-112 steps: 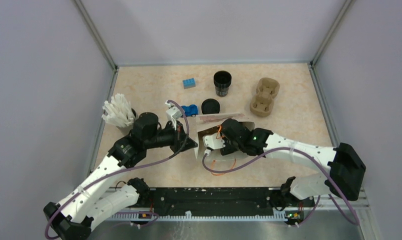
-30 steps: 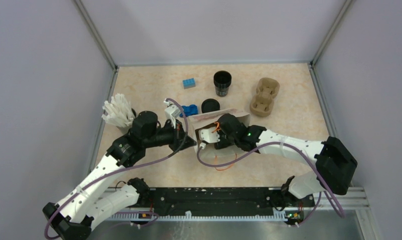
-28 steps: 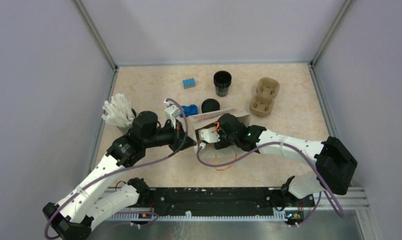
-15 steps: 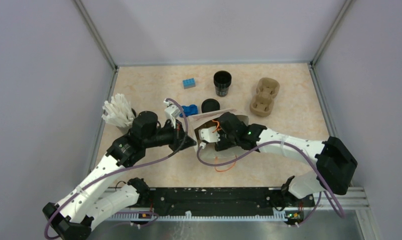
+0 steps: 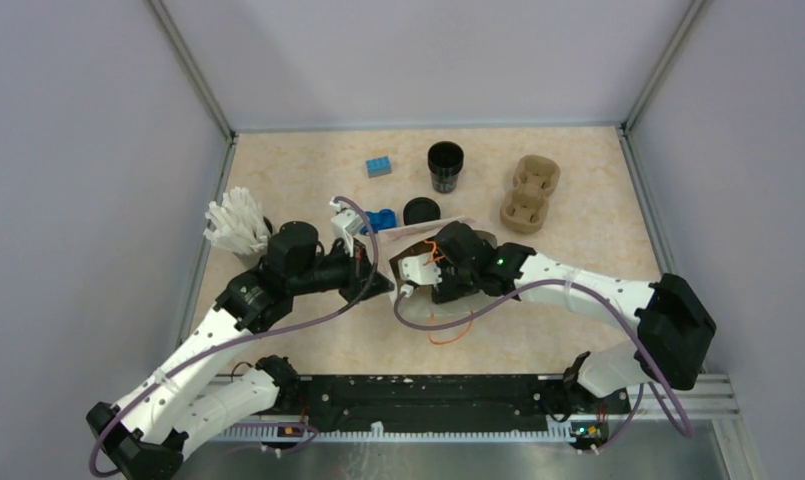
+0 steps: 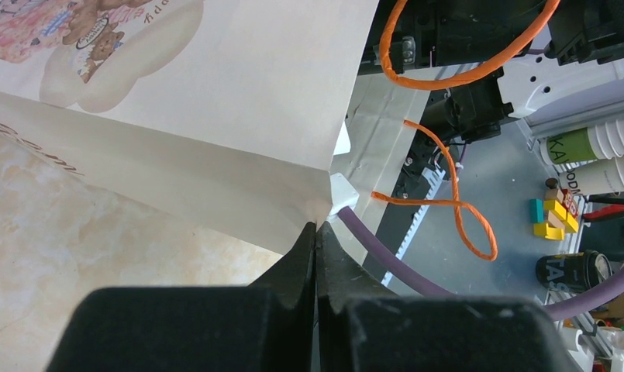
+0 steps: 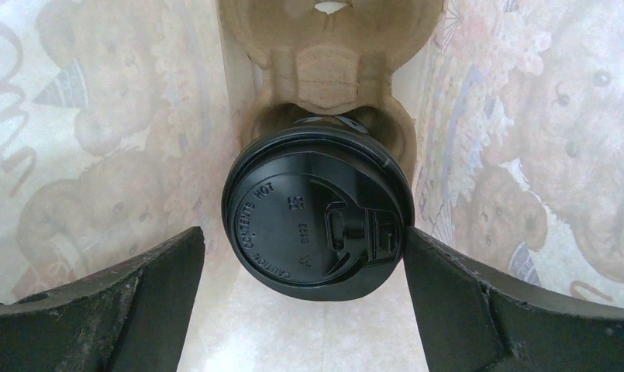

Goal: Pack the takeout coffee

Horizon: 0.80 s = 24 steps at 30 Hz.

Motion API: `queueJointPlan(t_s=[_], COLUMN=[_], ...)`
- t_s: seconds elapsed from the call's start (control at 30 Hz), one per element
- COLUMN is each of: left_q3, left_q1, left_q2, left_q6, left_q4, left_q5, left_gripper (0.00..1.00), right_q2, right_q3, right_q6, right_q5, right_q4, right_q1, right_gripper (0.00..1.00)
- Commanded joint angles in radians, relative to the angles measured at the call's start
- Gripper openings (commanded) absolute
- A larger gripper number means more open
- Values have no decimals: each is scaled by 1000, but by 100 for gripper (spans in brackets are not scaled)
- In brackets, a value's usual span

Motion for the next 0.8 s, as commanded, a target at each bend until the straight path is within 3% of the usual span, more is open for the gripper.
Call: queueJointPlan(t_s=[0.0,0.47,0.57,0.77], left_q3=[35,47,46,49], left_q1=[2,3,2,2], left_q2=[7,21,24,34], left_q6=[8,-2,-2,-3], left_q4=[11,5,6,9], left_q5=[-7,-18,-18,-10], left_gripper=[0,0,0,0], right_q2=[-37,-75,-75,-69], right_q3=[33,51,55,77], right_q6=[22,42,53,68], right_q5=[-21,-63,-60,-50], right_q4=[-36,-80,-82,-91], right_q1=[-8,-10,-10,-15], right_gripper=[95,90,95,97])
